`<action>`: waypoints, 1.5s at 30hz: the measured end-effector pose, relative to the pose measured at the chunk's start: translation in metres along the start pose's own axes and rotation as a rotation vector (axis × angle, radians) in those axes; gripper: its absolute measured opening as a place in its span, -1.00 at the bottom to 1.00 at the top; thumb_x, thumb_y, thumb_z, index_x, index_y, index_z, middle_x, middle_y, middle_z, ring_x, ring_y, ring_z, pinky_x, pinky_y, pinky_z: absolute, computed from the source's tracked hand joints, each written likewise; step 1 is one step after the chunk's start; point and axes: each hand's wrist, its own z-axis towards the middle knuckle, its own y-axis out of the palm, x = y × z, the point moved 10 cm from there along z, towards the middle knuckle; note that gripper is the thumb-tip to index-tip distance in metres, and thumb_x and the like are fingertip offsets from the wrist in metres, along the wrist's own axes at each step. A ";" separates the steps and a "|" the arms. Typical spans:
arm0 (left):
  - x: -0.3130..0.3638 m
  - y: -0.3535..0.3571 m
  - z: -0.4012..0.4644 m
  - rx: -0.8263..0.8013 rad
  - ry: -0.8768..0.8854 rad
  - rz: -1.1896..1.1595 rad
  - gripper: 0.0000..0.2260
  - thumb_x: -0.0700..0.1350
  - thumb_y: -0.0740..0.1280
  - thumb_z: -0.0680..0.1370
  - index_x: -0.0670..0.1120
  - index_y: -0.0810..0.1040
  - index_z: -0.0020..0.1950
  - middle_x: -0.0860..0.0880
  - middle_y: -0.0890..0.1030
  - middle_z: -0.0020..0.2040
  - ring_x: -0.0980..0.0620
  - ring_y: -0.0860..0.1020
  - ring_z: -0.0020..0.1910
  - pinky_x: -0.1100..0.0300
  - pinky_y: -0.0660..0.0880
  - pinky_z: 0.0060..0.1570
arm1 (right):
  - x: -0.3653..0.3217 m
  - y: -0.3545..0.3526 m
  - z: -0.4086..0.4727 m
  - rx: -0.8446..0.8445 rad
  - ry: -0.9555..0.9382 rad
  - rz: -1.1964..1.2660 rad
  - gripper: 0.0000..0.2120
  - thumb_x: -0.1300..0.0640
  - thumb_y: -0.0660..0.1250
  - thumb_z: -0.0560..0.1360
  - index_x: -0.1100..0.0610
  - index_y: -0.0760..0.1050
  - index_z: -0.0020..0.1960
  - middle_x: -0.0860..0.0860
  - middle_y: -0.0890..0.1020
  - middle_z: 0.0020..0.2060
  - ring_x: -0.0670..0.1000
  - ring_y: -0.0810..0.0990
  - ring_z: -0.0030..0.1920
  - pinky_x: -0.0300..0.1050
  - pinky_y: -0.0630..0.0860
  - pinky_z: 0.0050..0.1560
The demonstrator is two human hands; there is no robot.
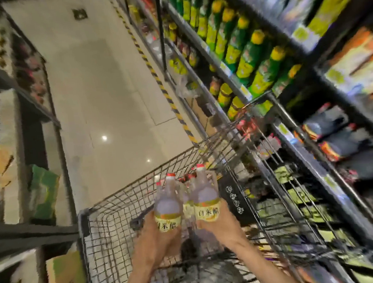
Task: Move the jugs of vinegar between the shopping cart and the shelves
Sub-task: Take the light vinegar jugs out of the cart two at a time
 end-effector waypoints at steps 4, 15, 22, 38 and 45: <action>0.077 0.024 -0.025 -0.103 0.137 0.033 -0.43 0.08 0.60 0.36 0.16 0.38 0.25 0.18 0.61 0.07 0.17 0.60 0.01 0.23 0.51 -0.01 | -0.007 -0.073 -0.047 0.109 -0.029 0.126 -0.31 -0.25 0.65 0.23 -0.15 0.34 0.19 -0.25 0.65 -0.07 -0.20 0.66 -0.05 -0.09 0.63 -0.07; 0.228 0.143 -0.116 -0.306 0.464 0.194 -0.32 0.17 0.65 0.26 0.19 0.40 0.26 0.12 0.70 0.02 0.17 0.67 -0.03 -0.01 0.60 0.04 | 0.057 -0.261 -0.204 0.496 -0.119 0.383 -0.39 -0.07 0.64 0.29 -0.26 0.37 0.19 -0.21 0.68 0.00 -0.23 0.67 -0.05 -0.20 0.57 -0.07; 0.301 0.247 -0.222 -0.492 0.652 0.168 -0.28 0.25 0.59 0.18 0.18 0.43 0.27 0.15 0.67 0.07 0.31 0.62 0.02 0.15 0.58 0.08 | 0.119 -0.346 -0.308 0.631 -0.130 0.504 -0.30 -0.05 0.64 0.31 -0.25 0.36 0.33 -0.28 0.68 0.08 -0.25 0.66 0.08 0.04 0.62 0.17; 0.486 0.439 -0.307 -0.705 0.832 0.019 -0.34 0.04 0.62 0.33 0.08 0.38 0.32 0.13 0.62 0.10 0.22 0.61 0.03 0.19 0.55 0.02 | 0.182 -0.461 -0.391 0.942 -0.076 0.720 -0.41 -0.06 0.58 0.41 -0.10 0.40 0.34 -0.16 0.69 0.06 -0.25 0.67 -0.05 -0.18 0.54 -0.05; 0.532 0.484 -0.285 -0.591 0.880 0.063 -0.60 -0.03 0.61 0.36 -0.06 0.49 0.04 -0.06 0.66 -0.06 0.05 0.57 -0.17 0.25 0.45 -0.21 | 0.177 -0.492 -0.380 1.070 -0.075 0.739 -0.52 -0.04 0.59 0.41 -0.12 0.45 0.24 -0.15 0.70 0.01 -0.22 0.68 -0.07 -0.22 0.54 -0.07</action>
